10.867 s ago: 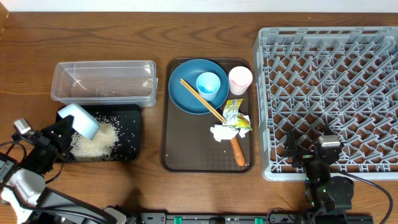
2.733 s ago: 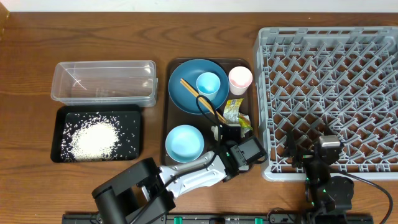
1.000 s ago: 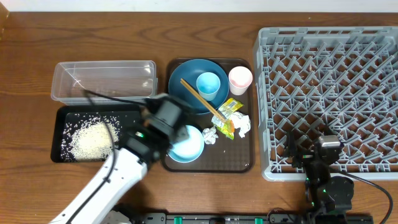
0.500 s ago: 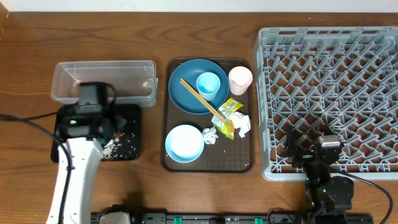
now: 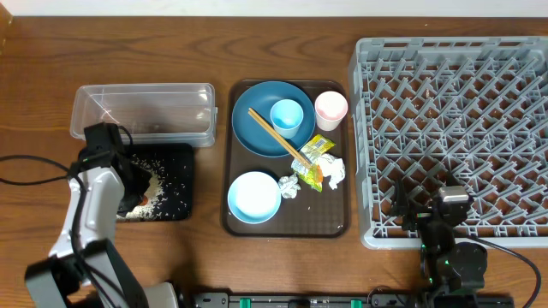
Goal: Sort waste into correct bins and load items into the dishwasher rack
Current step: 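Lift the carrot and drop it onto the black tray with rice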
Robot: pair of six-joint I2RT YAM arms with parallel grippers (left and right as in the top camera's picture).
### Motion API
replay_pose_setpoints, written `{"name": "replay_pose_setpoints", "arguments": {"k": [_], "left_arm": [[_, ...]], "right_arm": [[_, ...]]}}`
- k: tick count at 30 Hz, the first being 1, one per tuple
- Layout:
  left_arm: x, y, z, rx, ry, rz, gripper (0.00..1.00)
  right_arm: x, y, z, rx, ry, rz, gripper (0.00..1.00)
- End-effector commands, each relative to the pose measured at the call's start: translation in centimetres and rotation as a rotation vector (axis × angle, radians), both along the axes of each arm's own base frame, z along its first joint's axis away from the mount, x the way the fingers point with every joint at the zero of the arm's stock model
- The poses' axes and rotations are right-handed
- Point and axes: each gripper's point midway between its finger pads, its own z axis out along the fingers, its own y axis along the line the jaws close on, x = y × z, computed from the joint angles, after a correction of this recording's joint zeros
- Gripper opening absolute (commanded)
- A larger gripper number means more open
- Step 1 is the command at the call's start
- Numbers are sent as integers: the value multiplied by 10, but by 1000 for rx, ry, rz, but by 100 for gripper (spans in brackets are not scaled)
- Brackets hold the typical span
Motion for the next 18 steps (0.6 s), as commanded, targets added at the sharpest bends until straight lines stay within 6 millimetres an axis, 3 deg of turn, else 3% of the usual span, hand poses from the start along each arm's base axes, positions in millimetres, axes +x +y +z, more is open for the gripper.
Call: {"name": "replay_pose_setpoints", "arguments": {"k": [1, 3, 6, 8, 12, 15, 18], "left_arm": [[-3, 5, -7, 4, 28, 3, 25], [-2, 5, -8, 3, 30, 3, 34], [-1, 5, -8, 4, 25, 3, 37], [-1, 5, -8, 2, 23, 2, 44], [1, 6, -4, 7, 9, 2, 46], [5, 7, 10, 18, -23, 2, 50], [12, 2, 37, 4, -85, -43, 52]], "right_arm": [[0, 1, 0, -18, -3, 8, 99], [0, 1, 0, -18, -3, 9, 99], [0, 1, 0, -18, -3, 9, 99], [0, 1, 0, -18, -3, 8, 99], [0, 1, 0, -18, -3, 8, 99], [0, 1, 0, -18, -3, 9, 99], [0, 1, 0, -18, -3, 9, 99]]}}
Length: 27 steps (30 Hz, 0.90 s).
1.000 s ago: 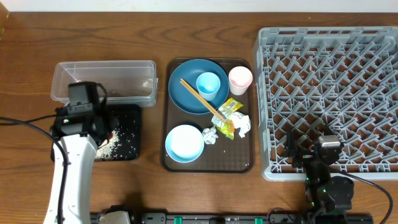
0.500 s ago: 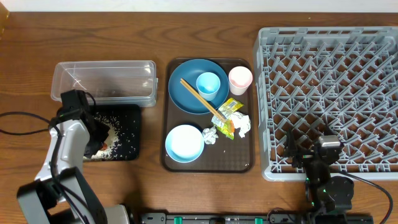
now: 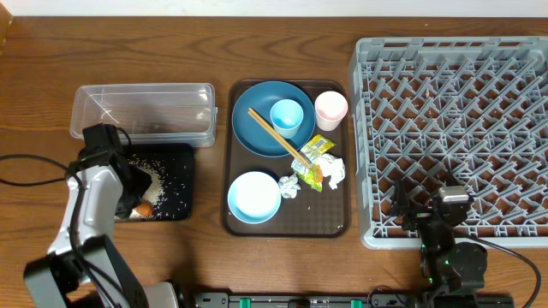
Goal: Sort waste into correct bins and load items into the dishwasher rack
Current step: 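Lift the carrot and drop it onto the black tray with rice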
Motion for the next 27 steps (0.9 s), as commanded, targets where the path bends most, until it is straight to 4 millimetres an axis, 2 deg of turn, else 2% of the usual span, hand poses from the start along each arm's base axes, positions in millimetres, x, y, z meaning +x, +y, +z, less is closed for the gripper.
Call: {"name": "replay_pose_setpoints", "arguments": {"k": [1, 5, 8, 11, 15, 24, 27], "left_arm": [[22, -3, 43, -6, -133, -86, 53], [33, -43, 80, -131, -291, -351, 54], [24, -71, 100, -216, -360, -415, 54], [10, -98, 110, -277, -372, -487, 54], [-4, -130, 115, -310, -347, -598, 54], [-14, -209, 116, -354, -312, -904, 55], [-17, -230, 115, -356, -304, -947, 59]], "right_arm": [[0, 1, 0, -18, -3, 8, 99], [0, 1, 0, -18, -3, 8, 99], [0, 1, 0, -18, -3, 8, 99], [0, 1, 0, -18, -3, 8, 99], [0, 1, 0, -18, -3, 8, 99], [0, 1, 0, -18, -3, 8, 99], [0, 1, 0, -18, -3, 8, 99]]}}
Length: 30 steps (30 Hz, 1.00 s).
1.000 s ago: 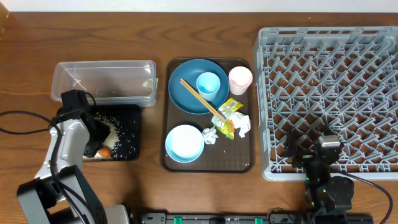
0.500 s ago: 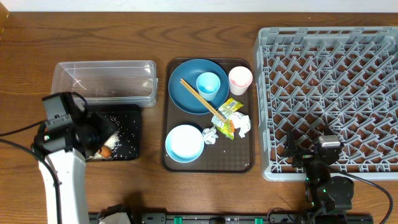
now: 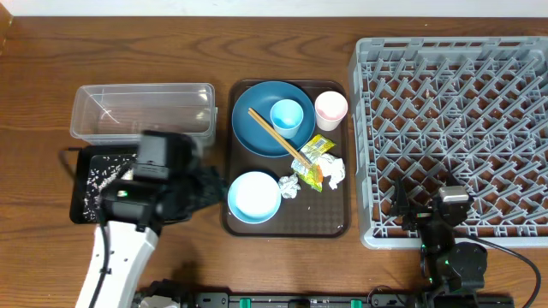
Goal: Sort waste into correct bins and load items into the dishwasher rack
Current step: 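Lift the carrot and drop it onto the black tray with rice, then move the left gripper to the white tissue and close on it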
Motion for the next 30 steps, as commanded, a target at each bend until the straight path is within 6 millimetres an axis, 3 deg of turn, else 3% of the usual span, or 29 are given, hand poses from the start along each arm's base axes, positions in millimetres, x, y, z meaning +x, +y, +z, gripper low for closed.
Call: {"name": "replay_pose_setpoints", "arguments": {"k": [1, 7, 16, 22, 30], "left_arm": [[-1, -20, 1, 8, -3, -28, 59], [-3, -64, -3, -3, -22, -121, 59], [1, -131, -42, 116, -87, -286, 60], [15, -133, -79, 291, -121, -282, 60], [31, -128, -98, 376, -147, -253, 59]], "right_arm": [[0, 1, 0, -18, -4, 9, 99], [0, 1, 0, -18, -4, 8, 99], [0, 1, 0, -18, -4, 9, 99], [0, 1, 0, -18, -4, 8, 99], [0, 1, 0, -18, -4, 8, 99]]}}
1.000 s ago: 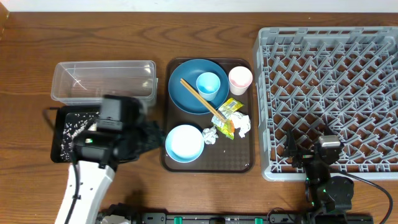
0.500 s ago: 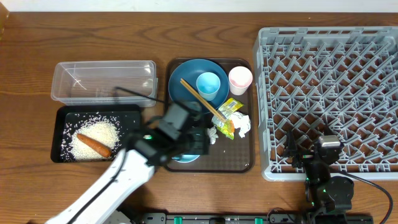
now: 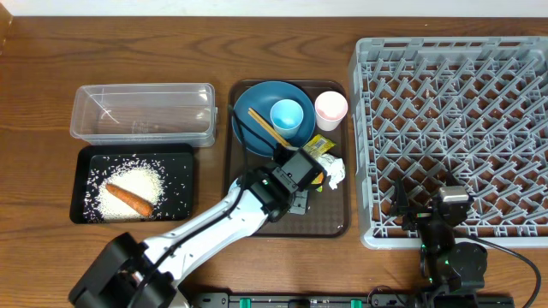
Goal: Sort waste into correct bins and load items into the dishwasher rack
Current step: 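Move the left gripper to the white tissue and close on it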
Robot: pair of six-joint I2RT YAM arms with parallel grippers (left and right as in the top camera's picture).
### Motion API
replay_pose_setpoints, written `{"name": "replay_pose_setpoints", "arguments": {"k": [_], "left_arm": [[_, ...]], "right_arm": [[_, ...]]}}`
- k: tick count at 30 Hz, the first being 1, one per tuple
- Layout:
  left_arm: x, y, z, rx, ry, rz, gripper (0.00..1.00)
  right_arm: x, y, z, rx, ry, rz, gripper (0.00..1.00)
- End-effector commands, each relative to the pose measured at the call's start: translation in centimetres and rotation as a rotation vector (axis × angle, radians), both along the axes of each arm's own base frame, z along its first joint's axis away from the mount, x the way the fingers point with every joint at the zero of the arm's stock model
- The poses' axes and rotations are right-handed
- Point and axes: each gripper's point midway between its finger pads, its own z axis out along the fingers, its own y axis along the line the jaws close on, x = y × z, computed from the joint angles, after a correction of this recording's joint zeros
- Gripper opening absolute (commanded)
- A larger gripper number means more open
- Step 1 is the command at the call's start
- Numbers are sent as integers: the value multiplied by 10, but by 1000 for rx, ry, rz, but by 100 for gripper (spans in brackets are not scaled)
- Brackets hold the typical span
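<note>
My left gripper (image 3: 306, 183) reaches over the brown tray (image 3: 336, 221), down among the crumpled white paper (image 3: 335, 174) and the yellow wrapper (image 3: 319, 146). Whether its jaws are open or shut cannot be made out. The arm covers the white bowl. On the tray also stand a blue plate (image 3: 255, 124) with chopsticks (image 3: 262, 125) and a blue cup (image 3: 286, 114), and a pink cup (image 3: 330, 109). The grey dishwasher rack (image 3: 454, 120) is at the right. My right gripper (image 3: 409, 212) rests at the rack's front edge, its jaws unclear.
A clear plastic bin (image 3: 141, 111) stands at the back left. In front of it a black bin (image 3: 86, 184) holds rice and a carrot (image 3: 128, 198). My left arm lies slantwise from the front left edge to the tray.
My left gripper has moved from between the black bin and the tray to the tray's waste pile. The arm now hides the white bowl. The carrot shows on the rice.
My left gripper was low over the black bin's left part, with an orange carrot showing beside it a moment later. Then it was between the bin and the tray. Now it is at the paper and wrapper, and the carrot lies in the black bin. The right arm stayed still.
</note>
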Motion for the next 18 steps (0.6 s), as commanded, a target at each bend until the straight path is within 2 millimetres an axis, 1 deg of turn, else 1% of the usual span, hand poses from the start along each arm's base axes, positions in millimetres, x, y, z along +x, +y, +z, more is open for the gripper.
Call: {"name": "replay_pose_setpoints", "arguments": {"k": [1, 2, 5, 8, 10, 12, 13, 15, 18], "left_arm": [[14, 4, 1, 43, -61, 29, 59], [15, 4, 0, 41, -64, 27, 59], [17, 1, 1, 31, -72, 28, 39], [18, 0, 2, 26, -77, 28, 25], [18, 0, 2, 27, -77, 28, 19], [17, 0, 3, 28, -79, 21, 8], [18, 0, 4, 25, -81, 21, 6], [18, -1, 10, 10, -94, 22, 6], [20, -2, 26, -26, -127, 24, 6]], "right_arm": [[0, 1, 0, -18, -4, 8, 99], [0, 1, 0, -18, -4, 8, 99], [0, 1, 0, -18, -4, 9, 99], [0, 1, 0, -18, -4, 8, 99], [0, 1, 0, -18, -4, 8, 99], [0, 1, 0, -18, -4, 8, 99], [0, 1, 0, -18, -4, 8, 99], [0, 1, 0, -18, -4, 8, 99], [0, 1, 0, -18, -4, 8, 99]]}}
